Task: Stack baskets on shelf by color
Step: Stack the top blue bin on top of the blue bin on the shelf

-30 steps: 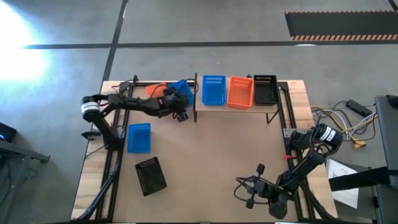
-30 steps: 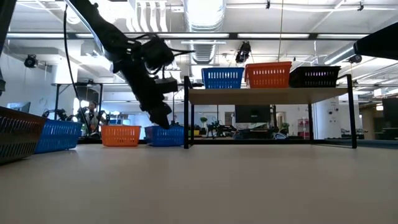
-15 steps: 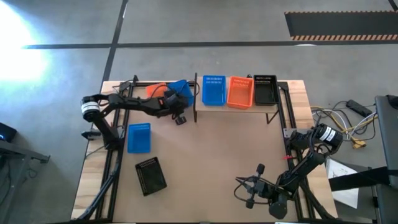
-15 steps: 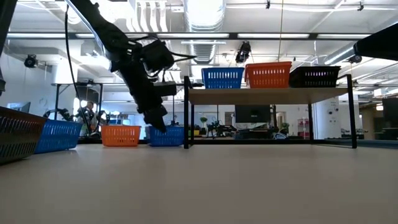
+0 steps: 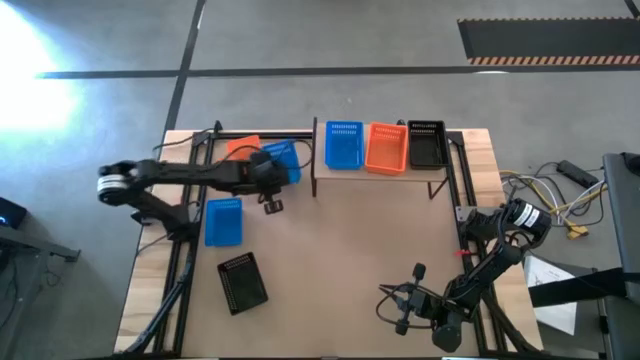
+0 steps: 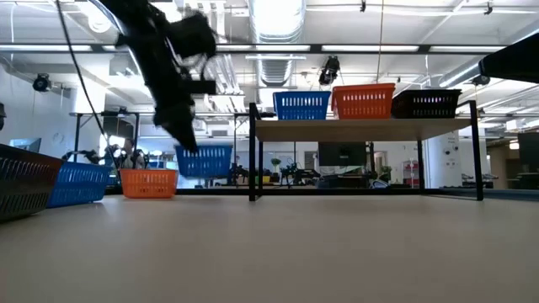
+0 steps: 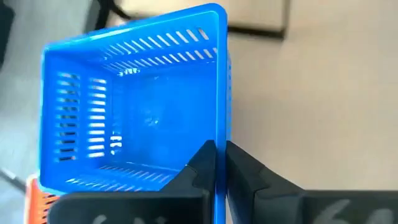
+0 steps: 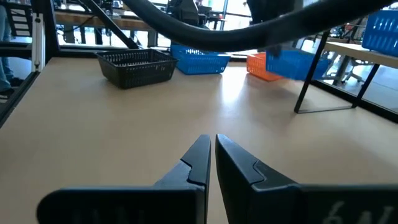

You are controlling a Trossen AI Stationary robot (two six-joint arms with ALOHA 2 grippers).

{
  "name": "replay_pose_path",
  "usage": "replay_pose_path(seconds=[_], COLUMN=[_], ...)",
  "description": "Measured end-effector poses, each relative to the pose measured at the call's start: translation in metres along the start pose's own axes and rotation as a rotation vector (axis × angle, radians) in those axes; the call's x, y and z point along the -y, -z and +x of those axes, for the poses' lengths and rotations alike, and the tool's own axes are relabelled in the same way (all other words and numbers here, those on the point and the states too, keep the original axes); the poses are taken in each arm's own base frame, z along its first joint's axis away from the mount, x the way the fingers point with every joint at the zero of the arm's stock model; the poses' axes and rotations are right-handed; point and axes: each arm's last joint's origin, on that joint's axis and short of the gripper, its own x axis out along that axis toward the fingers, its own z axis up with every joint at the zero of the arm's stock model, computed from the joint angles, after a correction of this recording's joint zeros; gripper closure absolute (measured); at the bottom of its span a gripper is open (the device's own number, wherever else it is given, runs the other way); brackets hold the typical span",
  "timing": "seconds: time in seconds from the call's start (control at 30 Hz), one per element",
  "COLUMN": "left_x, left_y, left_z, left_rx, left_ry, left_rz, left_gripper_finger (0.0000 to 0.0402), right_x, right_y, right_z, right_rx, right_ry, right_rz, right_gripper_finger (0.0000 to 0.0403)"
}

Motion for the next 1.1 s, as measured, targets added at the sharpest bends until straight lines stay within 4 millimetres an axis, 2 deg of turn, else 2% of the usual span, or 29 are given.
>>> replay_pose_path(seconds=[0.17,0.3,0.43,0.53,0.6,0.7,0.93,1.1], left_x=[-0.005,-0.013,-0.018,-0.016,-0.013,-0.005,0.003,0.005], left_y=[0.007,0.012,-0.003,-0.022,-0.037,-0.056,-0.104,-0.126], left_z=[-0.054,-0.095,-0.128,-0.141,-0.141,-0.122,-0.069,-0.048], left_rx=[0.135,0.317,0.642,0.905,1.03,1.084,0.955,0.78], left_ry=[-0.034,-0.061,0.051,0.197,0.247,0.216,0.114,-0.072], left_rz=[-0.045,-0.123,-0.193,-0.153,-0.121,-0.073,-0.003,0.051], left_gripper_finger=[0.04,0.04,0.04,0.0401,0.0401,0.0401,0.0401,0.0401], right_x=[0.0,0.0,0.0,0.0,0.001,0.001,0.001,0.001], right_y=[0.0,0.0,0.0,0.0,0.0,0.0,-0.001,-0.001], right_z=[0.0,0.0,0.0,0.001,0.002,0.003,0.003,0.003], right_rx=[0.0,0.0,0.002,0.002,0.001,0.001,0.002,0.002], right_ry=[0.0,0.0,0.003,0.007,0.009,0.013,0.013,0.012], right_rz=[0.0,-0.001,-0.001,0.0,0.001,0.006,0.012,0.017], right_gripper_finger=[0.0385,0.0385,0.0385,0.0385,0.0385,0.0385,0.0385,0.0385])
